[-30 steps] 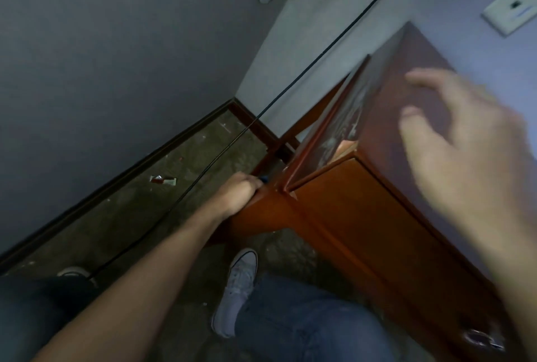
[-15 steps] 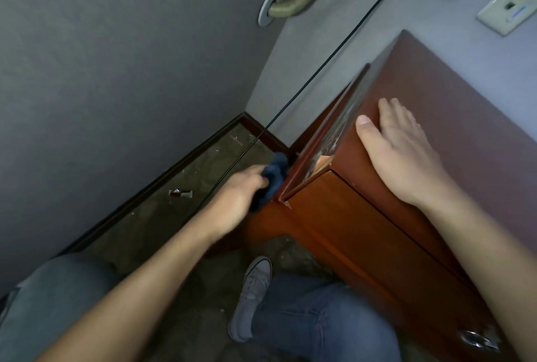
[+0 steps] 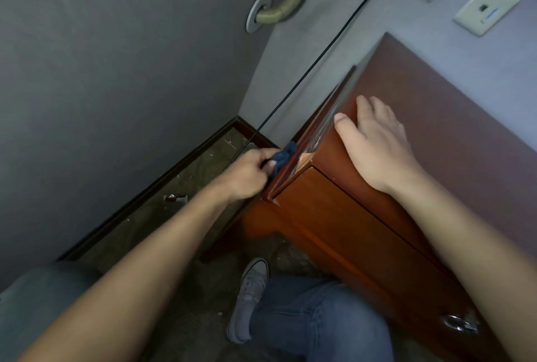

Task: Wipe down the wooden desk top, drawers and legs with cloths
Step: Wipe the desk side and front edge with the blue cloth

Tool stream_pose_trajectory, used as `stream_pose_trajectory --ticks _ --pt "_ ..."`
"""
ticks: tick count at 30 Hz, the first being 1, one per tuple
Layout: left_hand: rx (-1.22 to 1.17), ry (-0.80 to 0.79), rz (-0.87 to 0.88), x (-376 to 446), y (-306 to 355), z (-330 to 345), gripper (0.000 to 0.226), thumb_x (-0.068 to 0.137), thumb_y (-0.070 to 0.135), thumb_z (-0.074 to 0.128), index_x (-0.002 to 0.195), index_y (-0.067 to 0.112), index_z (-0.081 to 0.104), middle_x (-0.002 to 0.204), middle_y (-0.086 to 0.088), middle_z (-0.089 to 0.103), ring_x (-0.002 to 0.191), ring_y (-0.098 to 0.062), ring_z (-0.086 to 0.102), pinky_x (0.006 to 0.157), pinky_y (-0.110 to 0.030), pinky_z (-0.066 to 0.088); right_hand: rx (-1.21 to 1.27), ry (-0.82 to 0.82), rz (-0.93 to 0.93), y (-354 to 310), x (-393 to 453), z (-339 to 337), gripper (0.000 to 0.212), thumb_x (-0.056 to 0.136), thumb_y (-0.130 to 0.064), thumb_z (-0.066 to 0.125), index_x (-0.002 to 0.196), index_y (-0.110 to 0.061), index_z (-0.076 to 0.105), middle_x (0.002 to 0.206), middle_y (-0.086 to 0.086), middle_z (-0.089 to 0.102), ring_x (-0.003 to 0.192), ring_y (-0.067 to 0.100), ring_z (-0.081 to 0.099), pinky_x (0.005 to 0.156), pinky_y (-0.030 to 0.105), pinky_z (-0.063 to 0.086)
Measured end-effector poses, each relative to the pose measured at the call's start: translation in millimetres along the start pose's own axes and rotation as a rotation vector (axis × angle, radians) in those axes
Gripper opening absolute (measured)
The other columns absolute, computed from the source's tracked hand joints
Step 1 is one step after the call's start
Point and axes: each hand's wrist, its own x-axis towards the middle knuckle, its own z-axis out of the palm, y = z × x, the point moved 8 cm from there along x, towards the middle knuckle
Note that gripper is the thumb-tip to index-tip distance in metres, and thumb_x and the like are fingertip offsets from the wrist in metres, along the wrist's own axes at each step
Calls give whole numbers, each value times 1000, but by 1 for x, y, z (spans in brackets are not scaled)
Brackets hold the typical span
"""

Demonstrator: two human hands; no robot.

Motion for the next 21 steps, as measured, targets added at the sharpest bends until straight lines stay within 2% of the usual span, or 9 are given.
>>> stream_pose_trajectory --ticks 4,6,8,10,13,15,18,21 --pt "116 105 69 -43 11 -5 39 107 6 47 143 17 58 135 14 54 130 -4 45 114 -26 34 55 53 -11 -1 -4 -6 69 104 -56 32 161 -17 27 167 10 22 155 26 16 126 49 15" --pt "210 134 95 -69 9 -11 41 106 5 49 144 16 56 137 13 51 133 -3 42 114 -24 31 63 61 -72 -6 -8 -8 60 105 -52 32 158 -25 34 167 7 26 154 28 19 125 51 17" --pt "266 145 128 -92 10 -12 40 105 6 51 143 16 57 141 9 55 133 -5 46 115 -26 35 65 39 -171 -15 -15 -9 49 107 -47 29 153 -37 43 167 2 28 154 31 20 125 52 16" --pt "314 165 161 -110 15 -8 40 104 9 55 143 19 58 138 9 57 129 -5 51 112 -28 41 73 13 -268 -27 -24 -10 45 109 -43 28 150 -40 47 166 -6 30 155 31 18 125 50 12" --pt "367 244 148 -125 24 -4 44 103 15 59 147 21 54 144 5 58 128 -1 48 111 -26 39 98 -10 -323 -35 -41 -8 50 110 -44 25 157 -33 37 168 -8 24 157 24 12 126 44 5" --pt "327 303 121 -131 33 -6 46 103 18 61 148 22 53 145 4 59 131 -5 51 115 -33 42 119 -5 -260 -30 -47 -6 61 108 -51 25 163 -25 21 171 -2 12 158 20 6 127 40 3" --pt "236 403 135 -140 54 -12 43 103 21 62 145 22 57 138 3 63 129 -11 57 112 -41 48 85 -36 -98 -19 -49 -5 80 103 -63 20 164 -13 7 171 11 0 158 26 -4 128 46 -1" --pt "192 411 178 -142 71 -10 39 104 22 60 143 23 59 132 8 66 124 -7 60 109 -42 51 66 -78 -93 -20 -51 -4 81 103 -64 16 163 -11 6 171 12 -1 158 27 -4 128 48 0"
